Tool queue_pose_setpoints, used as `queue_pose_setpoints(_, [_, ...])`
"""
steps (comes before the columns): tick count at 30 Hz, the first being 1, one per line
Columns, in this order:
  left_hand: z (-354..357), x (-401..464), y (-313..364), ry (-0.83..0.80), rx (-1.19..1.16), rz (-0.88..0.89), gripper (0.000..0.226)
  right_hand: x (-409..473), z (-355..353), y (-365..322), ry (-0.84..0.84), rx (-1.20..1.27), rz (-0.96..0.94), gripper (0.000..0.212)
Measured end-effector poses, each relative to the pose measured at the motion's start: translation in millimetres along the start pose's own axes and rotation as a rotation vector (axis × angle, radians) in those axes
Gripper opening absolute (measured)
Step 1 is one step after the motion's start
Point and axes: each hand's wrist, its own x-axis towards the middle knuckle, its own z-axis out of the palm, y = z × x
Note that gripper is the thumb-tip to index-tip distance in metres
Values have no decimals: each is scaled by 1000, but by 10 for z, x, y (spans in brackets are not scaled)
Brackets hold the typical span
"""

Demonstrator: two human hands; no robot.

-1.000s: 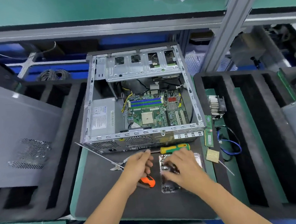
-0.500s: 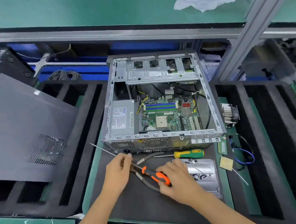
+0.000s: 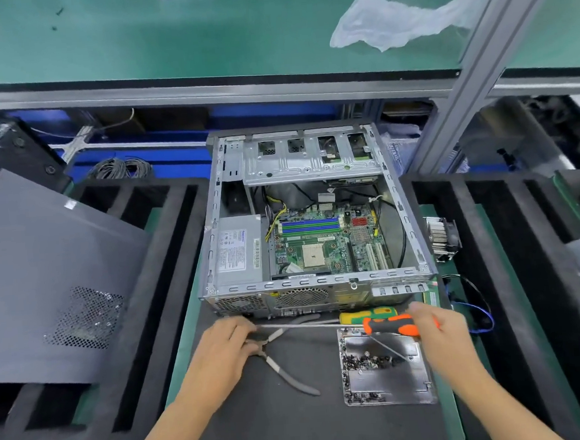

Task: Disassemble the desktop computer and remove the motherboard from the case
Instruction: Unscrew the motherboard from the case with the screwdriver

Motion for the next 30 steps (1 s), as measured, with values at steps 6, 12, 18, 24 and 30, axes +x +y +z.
queue_pose_setpoints(6, [-167,32,218,-129,-199,48,17,148,-523,18,64,61,49,48])
queue_pose_setpoints(12, [-429,171,412,-130,-399,63,42,325,-862,-47,127,231,70,53])
queue_pose_setpoints(18, [-657,450,590,-141,-512,95,37,552,-979,-222,274,534,166,52])
queue_pose_setpoints(24, [-729,776,747,-91,-620,-12,45,713,-1029,-401,75,778,144,42])
queue_pose_setpoints(30, [-834,1211,775,-105,-656,-76,42,958,-1097,-643,147,640,128,36])
